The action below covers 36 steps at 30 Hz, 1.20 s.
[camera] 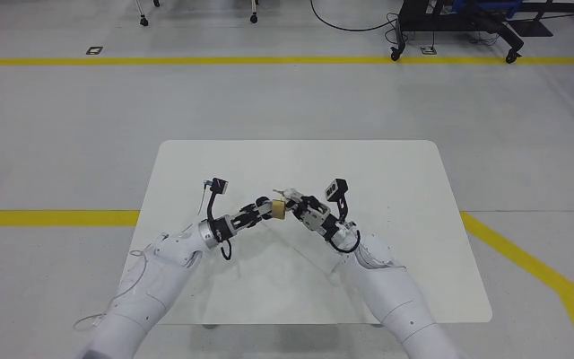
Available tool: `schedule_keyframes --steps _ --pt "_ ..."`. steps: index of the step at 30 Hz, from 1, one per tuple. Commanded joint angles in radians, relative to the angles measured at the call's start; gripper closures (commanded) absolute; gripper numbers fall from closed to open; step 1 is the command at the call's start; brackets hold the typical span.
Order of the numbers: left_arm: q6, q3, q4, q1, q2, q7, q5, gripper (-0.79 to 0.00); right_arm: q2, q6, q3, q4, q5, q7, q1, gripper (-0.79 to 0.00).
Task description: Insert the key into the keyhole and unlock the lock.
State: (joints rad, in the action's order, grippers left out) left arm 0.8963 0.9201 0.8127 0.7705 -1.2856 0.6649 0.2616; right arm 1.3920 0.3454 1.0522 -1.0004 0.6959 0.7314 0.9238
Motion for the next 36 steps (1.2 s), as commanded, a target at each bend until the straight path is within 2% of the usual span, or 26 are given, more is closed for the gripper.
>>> schedule_keyframes --steps 1,8,12,16,20,22,24,29,33,36 --pt "-0.002 0.001 0.001 0.0 -0.001 -0.015 -0.019 0.0 -0.001 0.0 0.002 -0.006 -0.006 0.013 0.006 0.0" --pt "-0.012 0.003 0.003 0.005 -0.005 -0.029 -0.026 0.0 -0.005 -0.003 0.004 -0.047 -0.042 0.05 0.038 0.0" --pt "-0.018 0.004 0.004 0.017 -0.01 0.022 0.072 0.0 -0.009 0.008 0.016 -0.074 -0.048 0.069 0.058 0.0" --pt "-0.079 0.018 -0.004 0.035 -0.018 0.209 0.379 0.0 -0.013 0.057 0.043 -0.1 -0.031 0.072 0.083 0.0" --pt "-0.246 0.068 -0.064 0.035 -0.027 0.502 0.755 0.0 -0.016 0.108 0.072 -0.127 -0.004 0.082 0.106 0.0" --pt "-0.336 0.085 -0.113 0.021 -0.035 0.595 0.863 0.0 -0.018 0.122 0.083 -0.14 0.01 0.101 0.117 0.0" --pt "-0.387 0.092 -0.155 0.007 -0.045 0.646 0.921 0.0 -0.02 0.15 0.097 -0.149 0.011 0.106 0.125 0.0" --pt "-0.437 0.095 -0.238 -0.025 -0.063 0.696 0.926 0.0 -0.024 0.212 0.112 -0.16 -0.055 0.068 0.138 0.0" --pt "-0.443 0.096 -0.245 -0.028 -0.065 0.702 0.925 0.0 -0.03 0.216 0.127 -0.152 -0.129 0.036 0.143 0.0" --pt "-0.443 0.096 -0.245 -0.028 -0.065 0.702 0.925 0.0 -0.03 0.216 0.127 -0.152 -0.129 0.036 0.143 0.0"
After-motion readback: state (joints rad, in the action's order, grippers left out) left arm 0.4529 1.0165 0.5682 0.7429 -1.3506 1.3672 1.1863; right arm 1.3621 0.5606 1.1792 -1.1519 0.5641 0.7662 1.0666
